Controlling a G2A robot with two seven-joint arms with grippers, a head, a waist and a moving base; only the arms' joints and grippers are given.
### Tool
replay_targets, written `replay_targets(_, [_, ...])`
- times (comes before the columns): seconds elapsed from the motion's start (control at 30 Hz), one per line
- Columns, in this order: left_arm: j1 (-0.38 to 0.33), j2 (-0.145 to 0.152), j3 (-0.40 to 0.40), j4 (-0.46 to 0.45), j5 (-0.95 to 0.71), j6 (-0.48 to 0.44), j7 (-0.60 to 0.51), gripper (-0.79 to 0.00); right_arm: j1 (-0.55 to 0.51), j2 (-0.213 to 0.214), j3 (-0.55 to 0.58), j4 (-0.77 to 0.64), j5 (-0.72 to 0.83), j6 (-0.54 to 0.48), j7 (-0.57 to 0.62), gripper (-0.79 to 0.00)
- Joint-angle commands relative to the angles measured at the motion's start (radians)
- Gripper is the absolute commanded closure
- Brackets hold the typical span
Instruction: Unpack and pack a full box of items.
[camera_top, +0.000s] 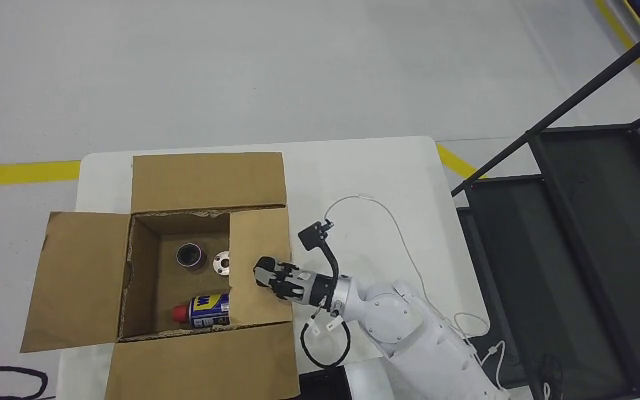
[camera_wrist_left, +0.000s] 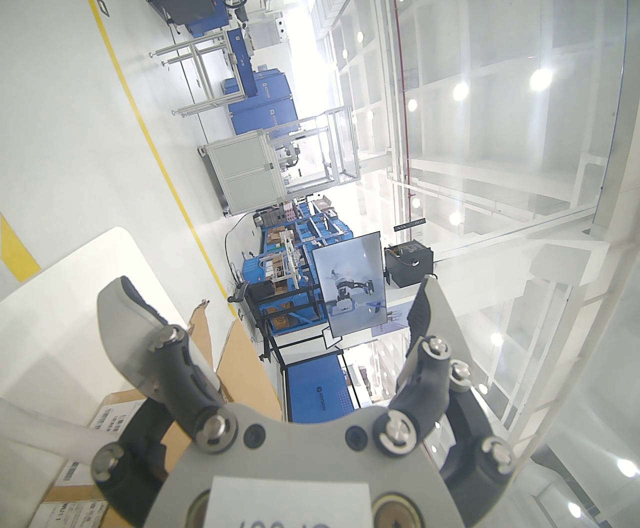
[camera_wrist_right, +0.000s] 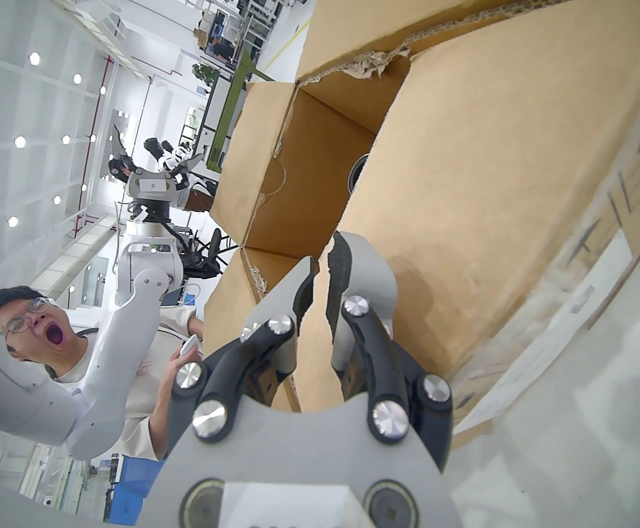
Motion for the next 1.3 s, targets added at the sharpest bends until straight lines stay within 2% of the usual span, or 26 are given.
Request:
replay_targets(0.0, [0.0,0.0,0.0,0.0,0.0,0.0,0.0,-0.785,-0.002,0.001,0.004,-0.011,0.015,-0.007,-0.009,-0.065])
replay_targets(0.3, [0.0,0.0,0.0,0.0,0.0,0.0,0.0,-0.785,-0.071,0.022,0.102,-0.113,0.095,-0.064,-0.012,-0.099])
replay_targets(0.43, [0.0,0.0,0.0,0.0,0.0,0.0,0.0,-0.785,-0.126,0.036,0.177,-0.146,0.092,-0.092,-0.023,-0.2])
replay_targets(0.5, [-0.026,0.0,-0.012,-0.004,-0.012,-0.006,-0.003,-0.785,-0.152,0.043,0.215,-0.152,0.098,-0.111,-0.031,-0.292])
replay_targets(0.53, [-0.035,0.0,-0.024,0.0,-0.015,-0.004,-0.012,-0.785,-0.165,0.046,0.233,-0.154,0.102,-0.123,-0.038,-0.416])
replay_targets(0.57, [-0.04,0.0,-0.034,0.005,-0.018,0.0,-0.025,-0.785,-0.178,0.048,0.251,-0.156,0.106,-0.135,-0.048,-0.656])
replay_targets(0.6, [-0.045,0.0,-0.044,0.014,-0.022,-0.003,-0.04,-0.785,-0.189,0.05,0.269,-0.16,0.109,-0.148,-0.066,-0.785])
replay_targets(0.87, [-0.046,-0.007,-0.092,0.154,-0.086,-0.11,-0.19,-0.785,-0.193,0.051,0.274,-0.161,0.109,-0.153,-0.07,-0.785])
replay_targets(1.03, [-0.036,-0.013,-0.109,0.237,-0.127,-0.095,-0.257,-0.785,-0.193,0.051,0.274,-0.161,0.109,-0.153,-0.07,-0.785])
replay_targets(1.27, [-0.019,-0.021,-0.118,0.288,-0.128,-0.113,-0.353,-0.785,-0.193,0.051,0.274,-0.161,0.109,-0.153,-0.07,-0.785])
